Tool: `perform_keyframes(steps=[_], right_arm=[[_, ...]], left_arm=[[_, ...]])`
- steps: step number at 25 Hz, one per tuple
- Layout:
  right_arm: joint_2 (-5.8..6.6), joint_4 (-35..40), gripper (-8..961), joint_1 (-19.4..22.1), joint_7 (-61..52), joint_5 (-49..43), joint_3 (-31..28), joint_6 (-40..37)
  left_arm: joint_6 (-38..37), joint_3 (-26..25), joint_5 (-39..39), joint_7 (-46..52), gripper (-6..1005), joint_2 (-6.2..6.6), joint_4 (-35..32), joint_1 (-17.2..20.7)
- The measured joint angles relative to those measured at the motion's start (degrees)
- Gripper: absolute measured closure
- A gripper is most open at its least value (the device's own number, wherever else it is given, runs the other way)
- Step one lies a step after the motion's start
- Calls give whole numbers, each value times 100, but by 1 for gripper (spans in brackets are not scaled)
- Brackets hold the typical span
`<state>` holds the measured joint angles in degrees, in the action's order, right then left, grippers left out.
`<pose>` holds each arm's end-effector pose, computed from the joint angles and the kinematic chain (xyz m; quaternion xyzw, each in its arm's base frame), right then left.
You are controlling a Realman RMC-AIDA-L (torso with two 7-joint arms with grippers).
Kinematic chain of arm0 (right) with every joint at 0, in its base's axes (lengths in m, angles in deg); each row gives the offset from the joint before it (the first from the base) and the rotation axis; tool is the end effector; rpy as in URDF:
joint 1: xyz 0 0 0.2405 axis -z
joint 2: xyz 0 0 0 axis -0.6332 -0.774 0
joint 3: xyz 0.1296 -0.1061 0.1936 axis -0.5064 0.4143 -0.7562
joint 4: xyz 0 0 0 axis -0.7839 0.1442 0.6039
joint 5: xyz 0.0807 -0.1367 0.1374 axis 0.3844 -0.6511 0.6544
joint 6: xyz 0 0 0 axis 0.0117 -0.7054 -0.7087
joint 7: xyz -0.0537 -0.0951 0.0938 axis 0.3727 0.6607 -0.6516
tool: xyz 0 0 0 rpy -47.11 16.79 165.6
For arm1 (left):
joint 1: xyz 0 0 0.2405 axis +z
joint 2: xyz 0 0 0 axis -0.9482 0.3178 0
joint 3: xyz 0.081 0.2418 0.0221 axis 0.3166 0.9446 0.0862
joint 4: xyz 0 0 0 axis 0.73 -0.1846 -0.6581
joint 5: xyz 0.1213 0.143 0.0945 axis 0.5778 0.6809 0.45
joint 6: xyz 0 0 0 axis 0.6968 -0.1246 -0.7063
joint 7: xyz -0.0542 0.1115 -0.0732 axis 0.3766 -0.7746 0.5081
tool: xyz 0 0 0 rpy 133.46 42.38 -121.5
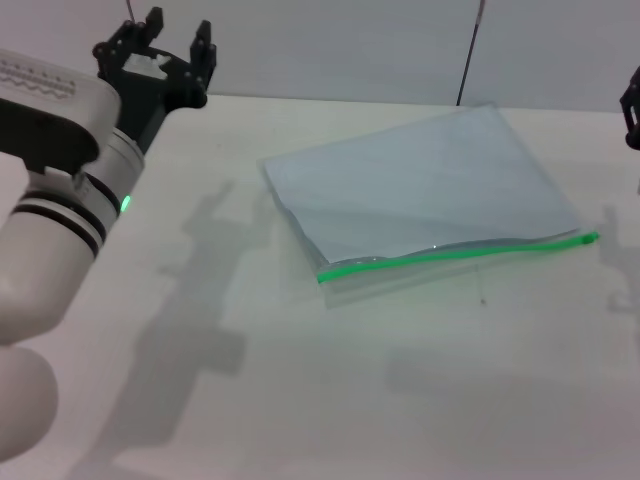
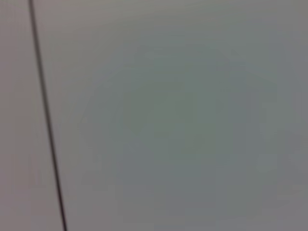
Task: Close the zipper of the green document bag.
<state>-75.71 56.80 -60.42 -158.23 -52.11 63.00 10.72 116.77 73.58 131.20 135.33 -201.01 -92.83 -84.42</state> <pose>0.2676 0.3600 -0.0132 -0.6255 0.2646 0.3102 0.6652 -0.2084 0.3688 0.0036 -0.7192 -0.1552 -0.2726 0.6200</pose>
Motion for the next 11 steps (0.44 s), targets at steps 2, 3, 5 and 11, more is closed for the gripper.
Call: perform_keyframes(steps=[2,3,5,11], right_arm=[[-1,-20,299,-19,17,1,25,1],[-1,-32,299,-27,27,2,28,1],[-2,-54,299,-35,32,3,36,3],[-5,-71,299,-44,30,7,125,0]], left_arm=[[127,113,7,-62,490,-5,136,-52],[197,189,9,-130,490,-7,204,-79],[277,295,11,-288,490,-12,253,-101],[390,439,-27,-628,490,-30,344,-125]])
